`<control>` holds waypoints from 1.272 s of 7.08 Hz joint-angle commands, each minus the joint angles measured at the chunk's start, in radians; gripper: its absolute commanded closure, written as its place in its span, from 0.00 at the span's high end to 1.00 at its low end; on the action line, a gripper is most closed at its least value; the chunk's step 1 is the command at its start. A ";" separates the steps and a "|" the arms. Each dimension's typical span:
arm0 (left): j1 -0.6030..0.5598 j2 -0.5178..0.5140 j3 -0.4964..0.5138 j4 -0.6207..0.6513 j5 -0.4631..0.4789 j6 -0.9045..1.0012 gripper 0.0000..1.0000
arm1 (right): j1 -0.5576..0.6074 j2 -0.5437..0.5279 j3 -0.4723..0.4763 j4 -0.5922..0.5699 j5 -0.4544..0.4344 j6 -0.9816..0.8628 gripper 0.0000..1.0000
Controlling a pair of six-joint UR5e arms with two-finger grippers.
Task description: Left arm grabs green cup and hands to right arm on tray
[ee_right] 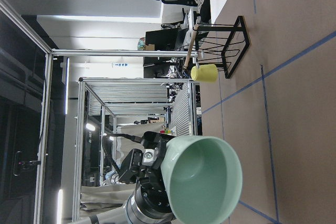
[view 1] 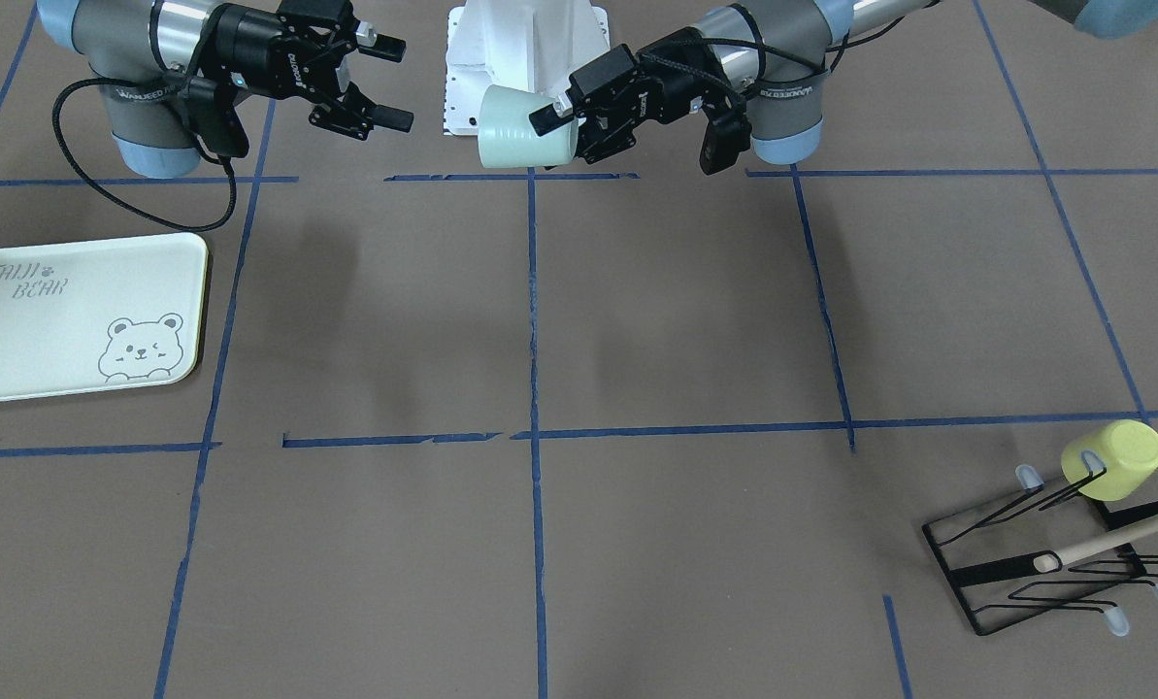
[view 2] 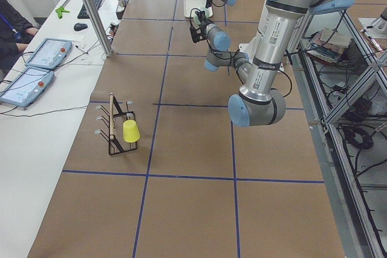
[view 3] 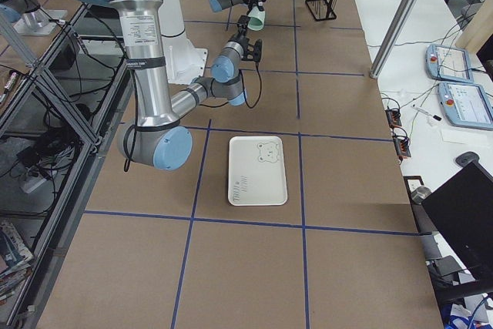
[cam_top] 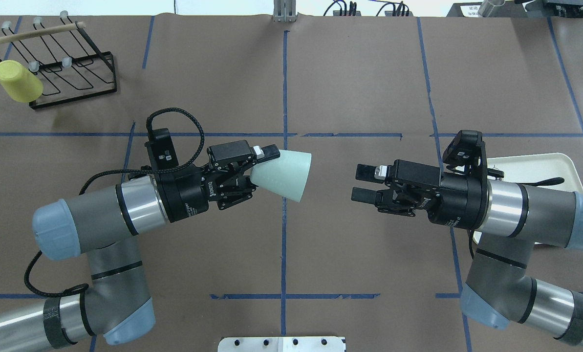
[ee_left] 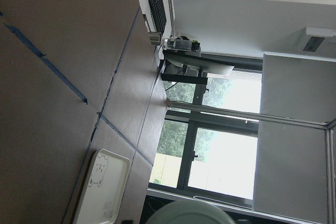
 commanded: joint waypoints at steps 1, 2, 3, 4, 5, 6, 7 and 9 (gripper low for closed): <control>0.033 -0.017 0.008 -0.001 0.000 -0.002 0.42 | -0.006 0.019 -0.003 -0.001 0.000 -0.001 0.98; 0.036 -0.031 0.025 -0.001 0.000 -0.002 0.42 | -0.010 0.019 -0.002 0.001 -0.001 0.001 0.98; 0.042 -0.043 0.026 0.001 0.000 -0.003 0.42 | -0.013 0.019 -0.003 0.002 -0.003 0.001 0.98; 0.045 -0.048 0.028 0.001 0.000 -0.005 0.42 | -0.021 0.019 -0.003 0.001 -0.003 0.001 0.97; 0.047 -0.060 0.029 0.001 0.001 -0.006 0.42 | -0.024 0.019 -0.003 -0.001 -0.004 -0.001 0.97; 0.050 -0.068 0.036 0.001 0.001 -0.006 0.43 | -0.024 0.019 -0.002 0.001 -0.004 0.001 0.96; 0.053 -0.069 0.037 0.001 0.001 -0.006 0.43 | -0.024 0.020 -0.002 -0.001 -0.006 0.001 0.96; 0.062 -0.069 0.039 0.003 0.001 -0.006 0.43 | -0.024 0.031 0.000 -0.004 -0.008 0.001 0.95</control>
